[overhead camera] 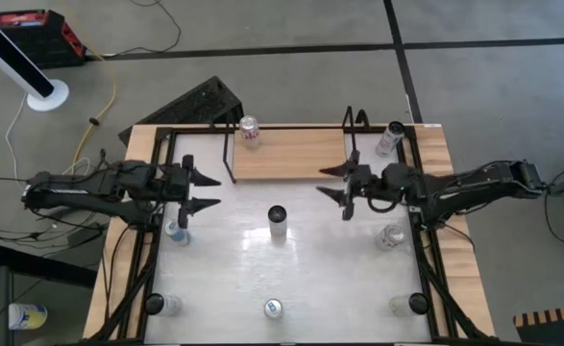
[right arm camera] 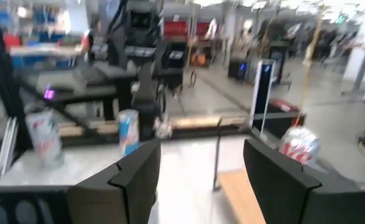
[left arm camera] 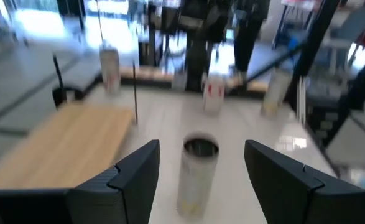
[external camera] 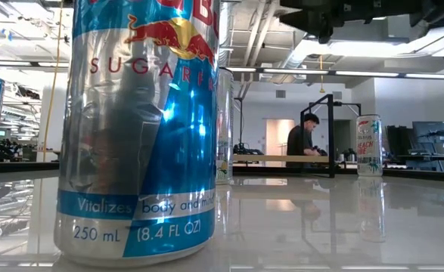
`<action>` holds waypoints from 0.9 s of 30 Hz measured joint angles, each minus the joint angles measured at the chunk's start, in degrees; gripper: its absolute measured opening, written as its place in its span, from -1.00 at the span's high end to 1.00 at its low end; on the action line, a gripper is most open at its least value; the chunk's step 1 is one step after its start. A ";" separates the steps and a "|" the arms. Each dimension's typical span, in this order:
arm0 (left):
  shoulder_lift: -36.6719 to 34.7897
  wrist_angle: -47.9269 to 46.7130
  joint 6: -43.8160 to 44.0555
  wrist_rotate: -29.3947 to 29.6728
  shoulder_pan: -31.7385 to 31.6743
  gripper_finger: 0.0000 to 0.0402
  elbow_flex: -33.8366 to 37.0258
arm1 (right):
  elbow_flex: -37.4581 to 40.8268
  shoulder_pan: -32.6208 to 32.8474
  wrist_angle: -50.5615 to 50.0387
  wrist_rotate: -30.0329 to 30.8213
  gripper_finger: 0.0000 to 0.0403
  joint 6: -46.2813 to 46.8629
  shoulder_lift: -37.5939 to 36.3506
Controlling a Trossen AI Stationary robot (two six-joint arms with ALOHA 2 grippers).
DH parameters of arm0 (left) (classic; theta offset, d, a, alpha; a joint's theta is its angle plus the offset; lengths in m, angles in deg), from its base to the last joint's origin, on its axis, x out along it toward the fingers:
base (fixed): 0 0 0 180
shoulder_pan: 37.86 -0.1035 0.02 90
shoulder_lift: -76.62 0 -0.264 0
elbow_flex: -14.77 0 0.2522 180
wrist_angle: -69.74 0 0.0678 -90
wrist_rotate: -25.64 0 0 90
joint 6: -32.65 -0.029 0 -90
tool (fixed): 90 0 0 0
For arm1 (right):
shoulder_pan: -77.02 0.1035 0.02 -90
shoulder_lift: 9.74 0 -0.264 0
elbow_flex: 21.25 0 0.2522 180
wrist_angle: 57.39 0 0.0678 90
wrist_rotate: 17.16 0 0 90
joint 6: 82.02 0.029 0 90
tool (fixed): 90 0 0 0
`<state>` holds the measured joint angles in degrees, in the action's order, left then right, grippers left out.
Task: Place canned beverage on shelf
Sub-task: Put the top left blue soda can on the shelf
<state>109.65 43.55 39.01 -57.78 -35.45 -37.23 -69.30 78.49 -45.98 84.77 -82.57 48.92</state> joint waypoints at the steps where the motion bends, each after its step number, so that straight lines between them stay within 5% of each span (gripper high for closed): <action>1: -0.50 -2.45 0.01 -0.08 0.22 -0.09 0.00 | -0.22 0.25 -0.20 -0.05 -0.27 0.01 0.91; 6: -2.48 -8.17 -0.11 -0.12 1.07 -0.09 0.02 | -3.66 1.77 -1.77 0.02 -0.27 6.01 5.27; 11: -5.59 -11.72 -0.41 0.17 1.71 -0.09 0.26 | -10.24 5.04 -15.31 0.00 -0.27 9.89 7.39; 27: -12.99 1.52 -0.59 0.29 2.47 -0.09 12.74 | -16.96 16.50 -42.19 1.41 -0.27 21.26 7.00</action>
<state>96.66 45.07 38.42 -57.49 -32.98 -24.49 -86.26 94.99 -88.16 86.18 -61.31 55.92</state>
